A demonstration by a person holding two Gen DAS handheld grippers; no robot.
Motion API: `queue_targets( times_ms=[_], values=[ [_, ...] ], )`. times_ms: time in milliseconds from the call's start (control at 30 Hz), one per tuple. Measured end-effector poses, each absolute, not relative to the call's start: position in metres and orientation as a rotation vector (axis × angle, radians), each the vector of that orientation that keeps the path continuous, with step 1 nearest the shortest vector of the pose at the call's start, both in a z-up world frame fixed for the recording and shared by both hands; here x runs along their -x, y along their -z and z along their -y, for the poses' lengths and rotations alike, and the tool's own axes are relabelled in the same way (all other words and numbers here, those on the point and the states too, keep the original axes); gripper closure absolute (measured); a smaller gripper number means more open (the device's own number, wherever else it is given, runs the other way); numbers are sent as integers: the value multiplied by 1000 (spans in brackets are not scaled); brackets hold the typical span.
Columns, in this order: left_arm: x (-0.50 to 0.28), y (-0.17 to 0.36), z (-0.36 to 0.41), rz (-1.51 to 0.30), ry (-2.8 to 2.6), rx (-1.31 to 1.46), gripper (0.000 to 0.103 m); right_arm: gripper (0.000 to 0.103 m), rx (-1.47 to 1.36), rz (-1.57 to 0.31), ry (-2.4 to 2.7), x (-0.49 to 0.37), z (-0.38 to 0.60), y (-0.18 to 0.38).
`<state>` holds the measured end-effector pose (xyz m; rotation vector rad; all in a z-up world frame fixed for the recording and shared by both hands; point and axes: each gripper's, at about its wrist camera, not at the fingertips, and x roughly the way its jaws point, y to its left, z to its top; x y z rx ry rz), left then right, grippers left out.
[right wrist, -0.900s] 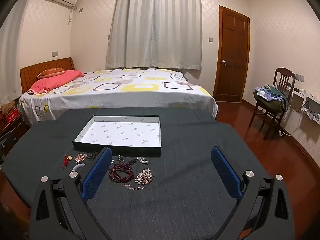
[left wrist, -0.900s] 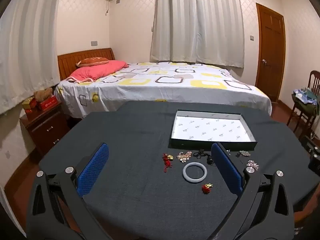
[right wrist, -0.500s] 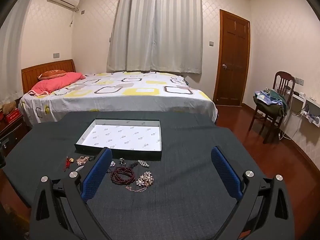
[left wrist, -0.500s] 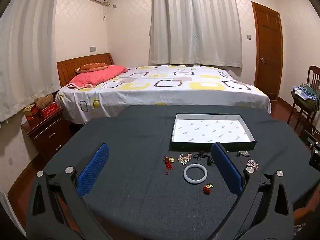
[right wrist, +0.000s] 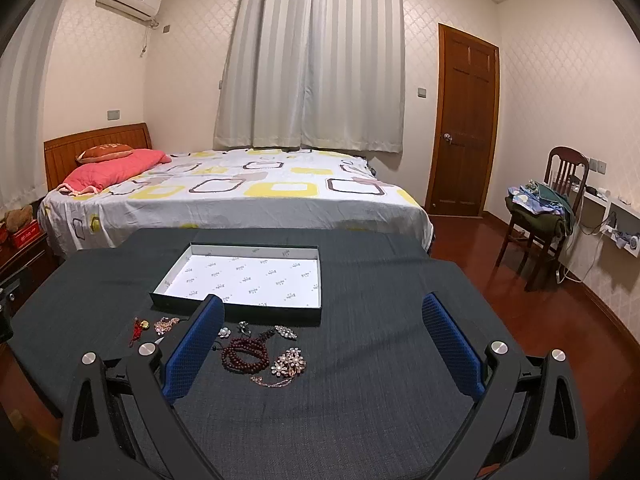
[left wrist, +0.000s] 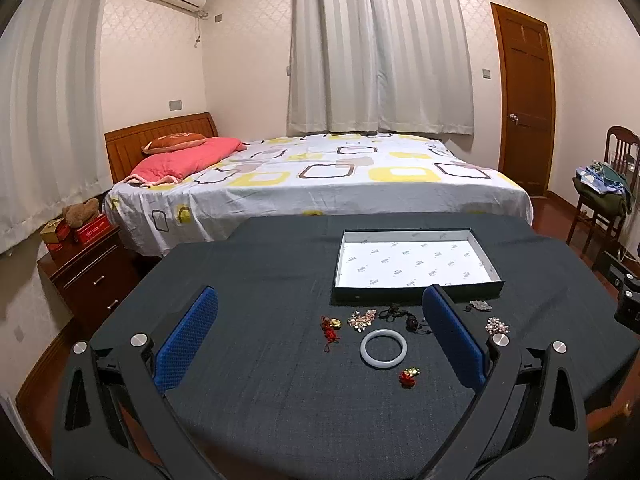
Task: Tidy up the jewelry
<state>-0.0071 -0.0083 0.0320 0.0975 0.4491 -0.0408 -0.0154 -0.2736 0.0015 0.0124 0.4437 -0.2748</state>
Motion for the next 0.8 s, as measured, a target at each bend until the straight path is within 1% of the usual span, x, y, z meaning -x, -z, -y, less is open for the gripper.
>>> queue_targets(
  times_ms=[233, 267, 800],
  values=[
    [1, -33, 12, -459, 46, -101, 3, 7, -9, -441, 276, 17, 271, 1],
    [9, -29, 12, -451, 44, -102, 3, 7, -9, -440, 276, 17, 271, 0],
    [12, -21, 11, -457, 49, -93, 3, 7, -9, -441, 276, 18, 270, 4]
  ],
)
